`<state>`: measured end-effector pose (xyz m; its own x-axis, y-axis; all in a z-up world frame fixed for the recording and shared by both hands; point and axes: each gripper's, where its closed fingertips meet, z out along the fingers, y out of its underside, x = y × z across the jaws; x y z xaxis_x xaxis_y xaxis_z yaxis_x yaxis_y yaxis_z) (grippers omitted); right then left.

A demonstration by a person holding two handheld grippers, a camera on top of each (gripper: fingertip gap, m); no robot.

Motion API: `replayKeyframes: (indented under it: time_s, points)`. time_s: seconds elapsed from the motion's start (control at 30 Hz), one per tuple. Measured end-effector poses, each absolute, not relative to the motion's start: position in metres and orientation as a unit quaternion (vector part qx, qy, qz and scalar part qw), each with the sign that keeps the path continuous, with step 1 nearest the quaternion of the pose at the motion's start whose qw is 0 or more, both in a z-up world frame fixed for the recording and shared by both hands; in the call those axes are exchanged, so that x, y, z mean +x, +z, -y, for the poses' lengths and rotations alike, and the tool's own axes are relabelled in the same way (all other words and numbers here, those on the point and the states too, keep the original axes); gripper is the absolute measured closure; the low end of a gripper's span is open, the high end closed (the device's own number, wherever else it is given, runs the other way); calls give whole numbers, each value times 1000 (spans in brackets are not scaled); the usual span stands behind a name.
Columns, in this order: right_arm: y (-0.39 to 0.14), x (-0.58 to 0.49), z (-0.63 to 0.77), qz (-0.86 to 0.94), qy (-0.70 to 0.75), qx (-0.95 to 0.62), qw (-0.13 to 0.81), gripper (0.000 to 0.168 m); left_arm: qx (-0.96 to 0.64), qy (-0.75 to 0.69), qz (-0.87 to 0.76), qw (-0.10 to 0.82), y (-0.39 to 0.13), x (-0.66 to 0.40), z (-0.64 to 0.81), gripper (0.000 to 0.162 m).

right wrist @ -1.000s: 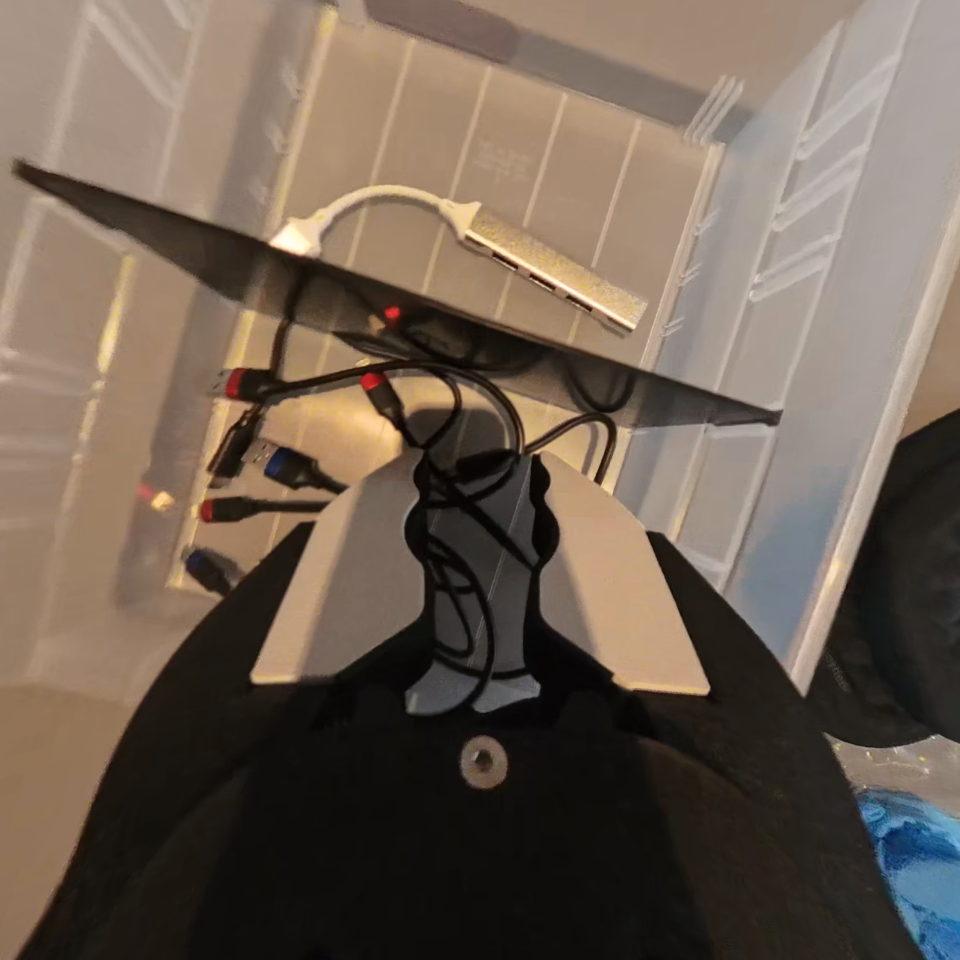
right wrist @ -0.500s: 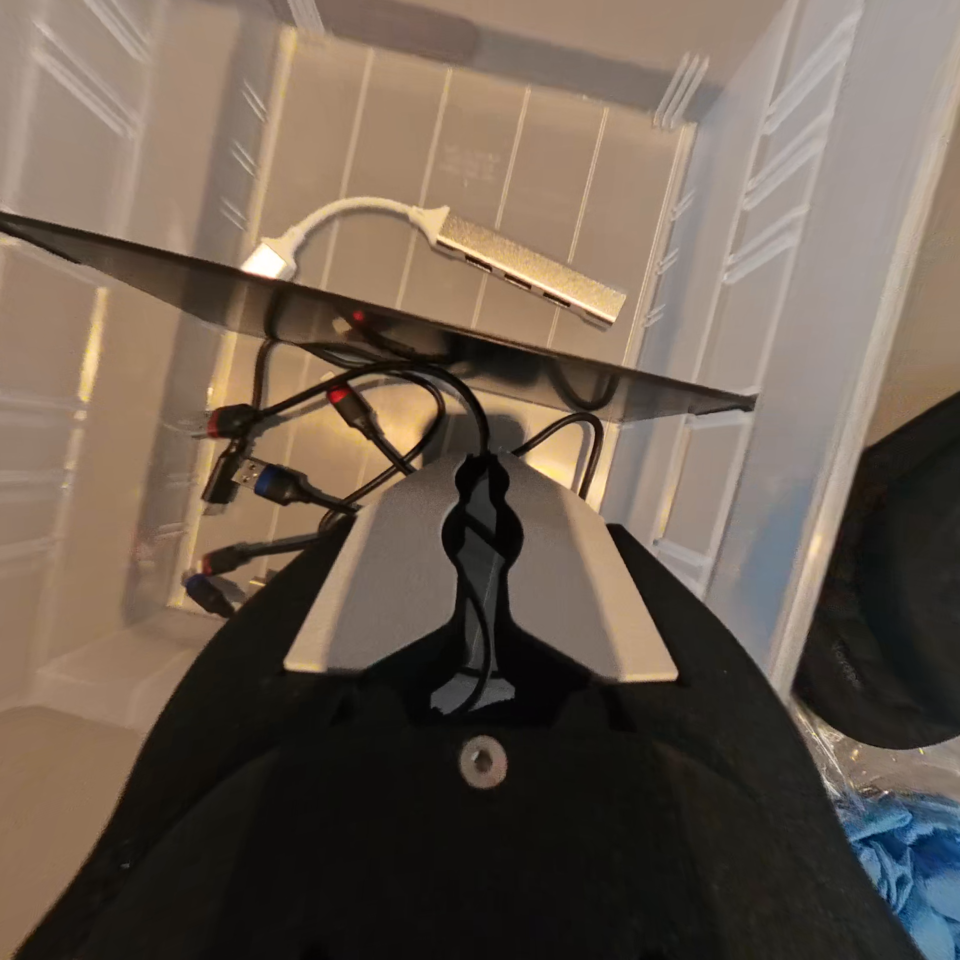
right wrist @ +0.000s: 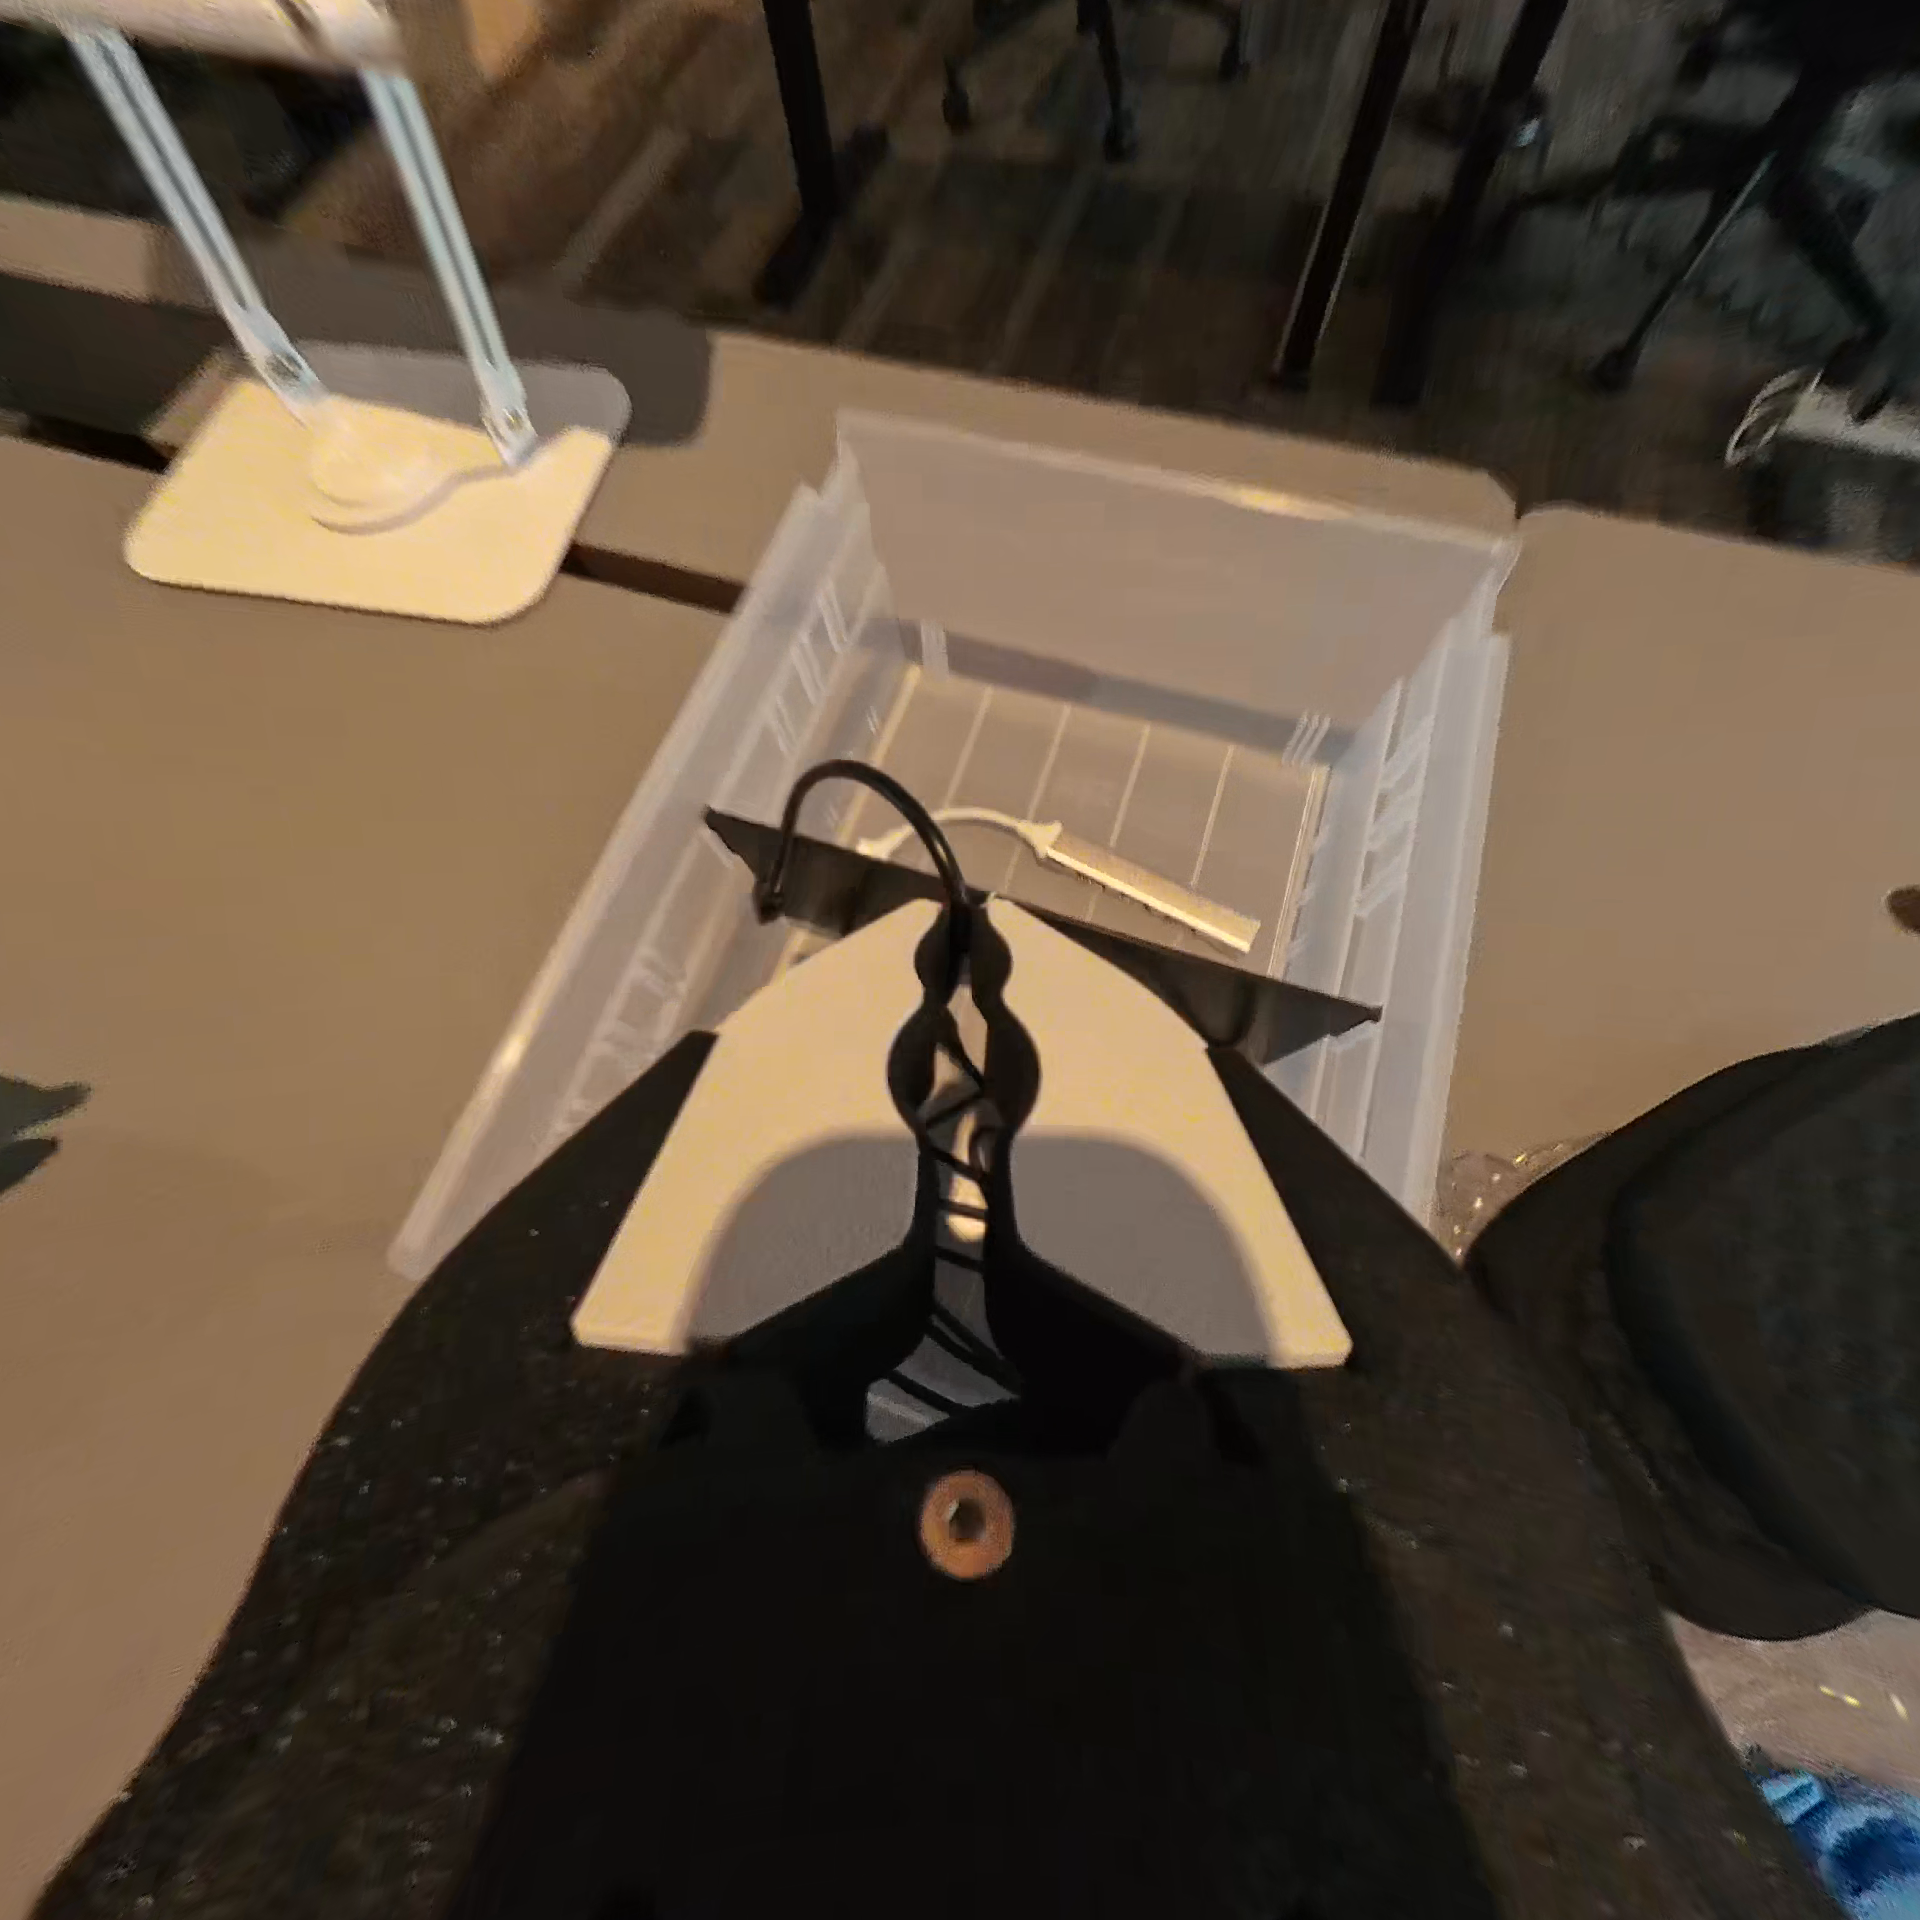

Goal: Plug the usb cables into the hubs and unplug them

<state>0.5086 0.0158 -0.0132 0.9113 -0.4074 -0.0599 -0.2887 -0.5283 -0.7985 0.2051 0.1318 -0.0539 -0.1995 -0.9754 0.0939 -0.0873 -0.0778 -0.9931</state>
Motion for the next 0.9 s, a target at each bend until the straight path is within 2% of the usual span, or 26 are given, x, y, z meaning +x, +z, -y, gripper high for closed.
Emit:
replayKeyframes:
  time_s: [0.23, 0.4, 0.63, 0.9]
  points:
    - [78, 452, -16, -131, -82, -819, 553, 166, -478, -630, -489, 367, -36, 198, -134, 155]
    - [98, 386, -43, -47, -29, -813, 580, 165, -465, -695, -436, 334, -21, 191, -144, 155]
    - [21, 325, -112, 24, 33, -876, 480, 165, -428, -768, -368, 302, 4, 173, -161, 155]
    - [-81, 276, -151, 72, 79, -928, 356, 165, -415, -784, -387, 253, 1, 175, -147, 155]
